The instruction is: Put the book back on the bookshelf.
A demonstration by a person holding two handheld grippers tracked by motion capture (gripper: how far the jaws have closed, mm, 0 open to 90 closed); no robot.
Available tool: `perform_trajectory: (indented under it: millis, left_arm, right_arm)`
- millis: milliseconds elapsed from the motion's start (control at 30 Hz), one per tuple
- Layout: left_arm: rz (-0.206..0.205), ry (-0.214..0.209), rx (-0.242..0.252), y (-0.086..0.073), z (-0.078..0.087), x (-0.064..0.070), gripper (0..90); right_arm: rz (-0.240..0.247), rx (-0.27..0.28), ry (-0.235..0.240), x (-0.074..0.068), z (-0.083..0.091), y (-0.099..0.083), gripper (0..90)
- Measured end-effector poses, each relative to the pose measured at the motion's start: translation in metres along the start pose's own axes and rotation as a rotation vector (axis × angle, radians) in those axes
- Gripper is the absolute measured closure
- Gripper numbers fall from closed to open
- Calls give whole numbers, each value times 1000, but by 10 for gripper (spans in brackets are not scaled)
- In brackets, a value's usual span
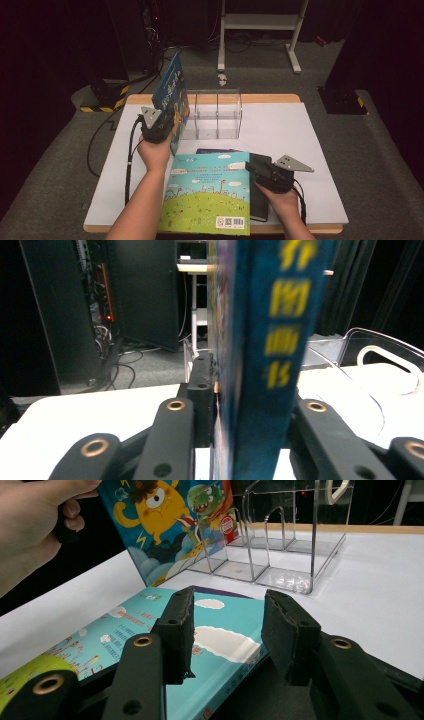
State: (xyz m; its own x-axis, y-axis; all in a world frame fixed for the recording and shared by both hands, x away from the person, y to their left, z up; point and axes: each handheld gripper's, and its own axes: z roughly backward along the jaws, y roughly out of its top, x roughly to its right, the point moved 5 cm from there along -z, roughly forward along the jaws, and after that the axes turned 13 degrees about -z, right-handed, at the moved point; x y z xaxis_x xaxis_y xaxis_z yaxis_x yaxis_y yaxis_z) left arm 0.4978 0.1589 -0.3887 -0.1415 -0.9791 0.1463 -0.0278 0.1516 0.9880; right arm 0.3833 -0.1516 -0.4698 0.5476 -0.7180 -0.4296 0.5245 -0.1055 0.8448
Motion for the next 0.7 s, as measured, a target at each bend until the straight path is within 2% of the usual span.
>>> perform_trajectory:
  millis: [300,433,700]
  left_arm:
    - [-1,-20,2,-2,4,-5,603]
    - [14,-36,1,-3,4,-5,518]
    - [2,-68,-13,-5,8,-3,409]
  right_arm:
    - [-3,-8,1,0,-1,-1,545]
    - [-6,-14,2,0,-2,-1,541]
    - [-5,-15,1,0,-1,-1,542]
